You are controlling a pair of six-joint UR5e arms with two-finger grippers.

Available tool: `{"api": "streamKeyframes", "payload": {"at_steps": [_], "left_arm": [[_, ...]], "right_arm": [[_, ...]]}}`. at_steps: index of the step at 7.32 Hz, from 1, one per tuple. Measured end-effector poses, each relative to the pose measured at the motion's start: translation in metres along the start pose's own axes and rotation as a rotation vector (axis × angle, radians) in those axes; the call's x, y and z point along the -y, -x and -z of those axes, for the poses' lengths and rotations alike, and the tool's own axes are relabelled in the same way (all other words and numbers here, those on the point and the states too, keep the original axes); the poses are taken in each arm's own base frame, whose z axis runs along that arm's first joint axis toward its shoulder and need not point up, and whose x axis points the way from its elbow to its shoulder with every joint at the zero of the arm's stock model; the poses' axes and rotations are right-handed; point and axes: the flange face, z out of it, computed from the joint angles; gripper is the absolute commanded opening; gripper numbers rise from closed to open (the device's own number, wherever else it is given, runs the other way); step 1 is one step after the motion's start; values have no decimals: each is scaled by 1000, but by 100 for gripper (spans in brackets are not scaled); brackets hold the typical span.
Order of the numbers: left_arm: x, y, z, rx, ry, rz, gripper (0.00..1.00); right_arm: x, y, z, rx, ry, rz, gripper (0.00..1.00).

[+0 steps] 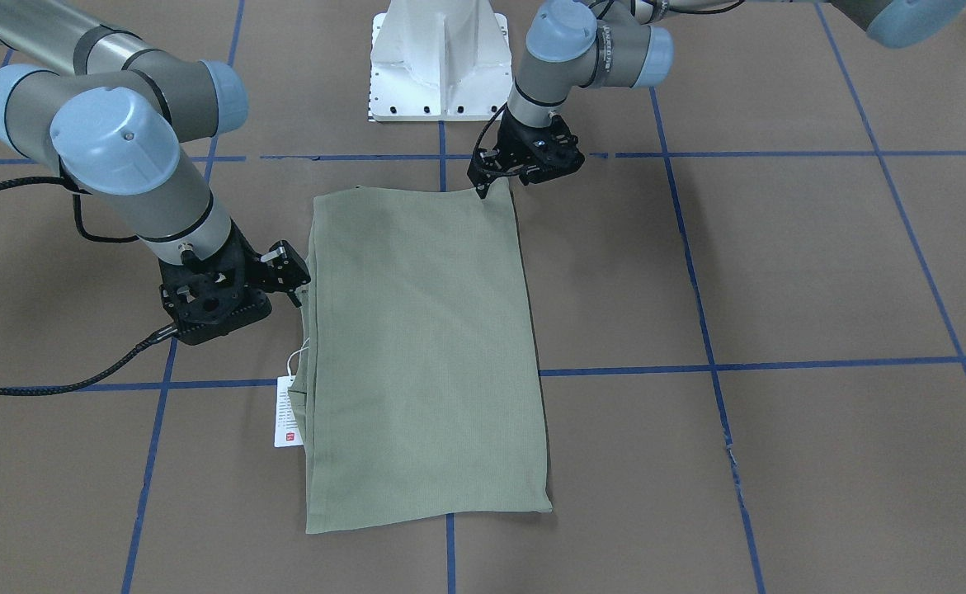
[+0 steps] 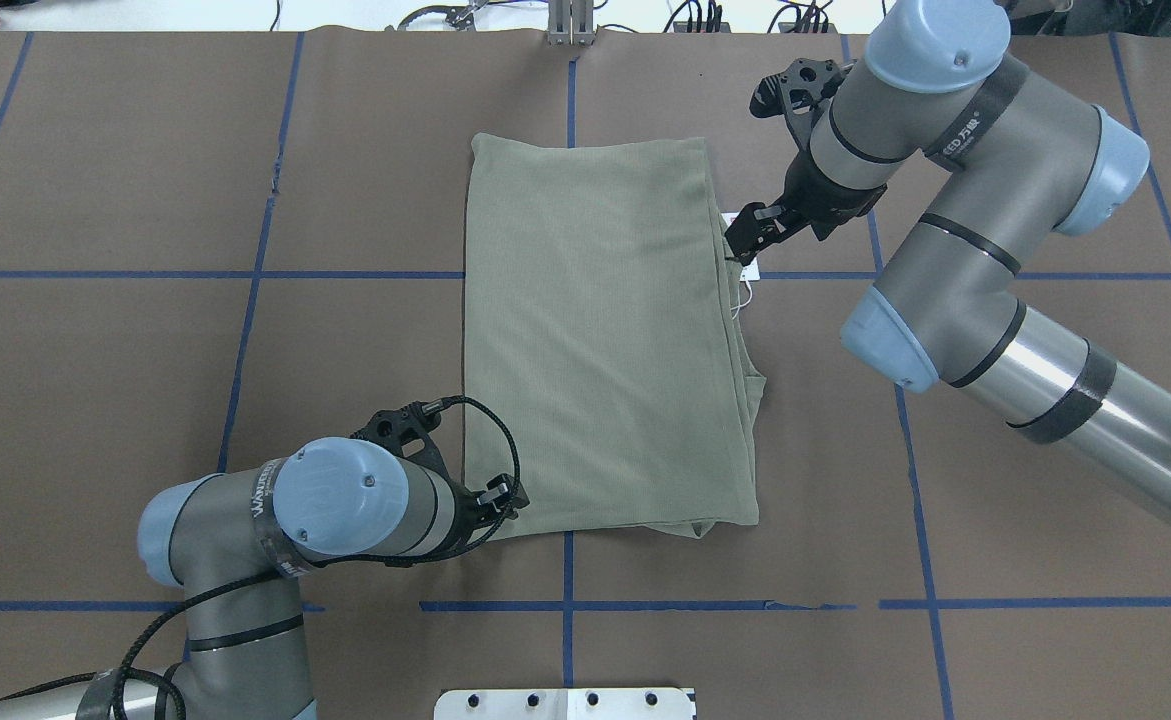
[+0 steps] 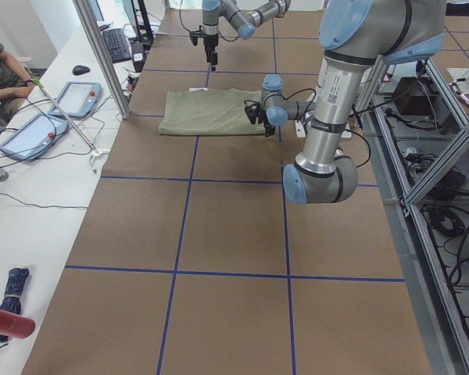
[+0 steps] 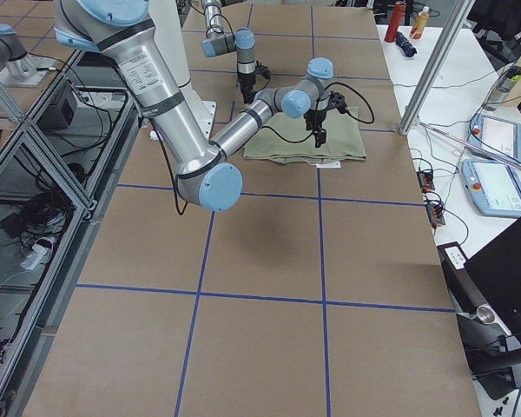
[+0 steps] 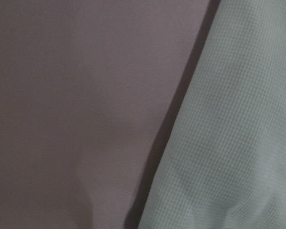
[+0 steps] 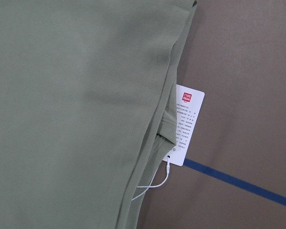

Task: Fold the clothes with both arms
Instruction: 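Lower the left gripper to the shirt's near edge while the right holds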

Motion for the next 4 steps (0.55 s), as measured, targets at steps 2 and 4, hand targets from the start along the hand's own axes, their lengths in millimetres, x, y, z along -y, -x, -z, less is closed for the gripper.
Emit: {"api": "streamKeyframes", "payload": {"at_steps": [2,4], "left_arm": [[-3,-3,0,-3,4,-2,55],[-5,-2,-1,-1,6,-4,48]], "right_arm": [[0,0,-1,-1,3,0,100],[-1,0,-2,-1,4,0,100]]}}
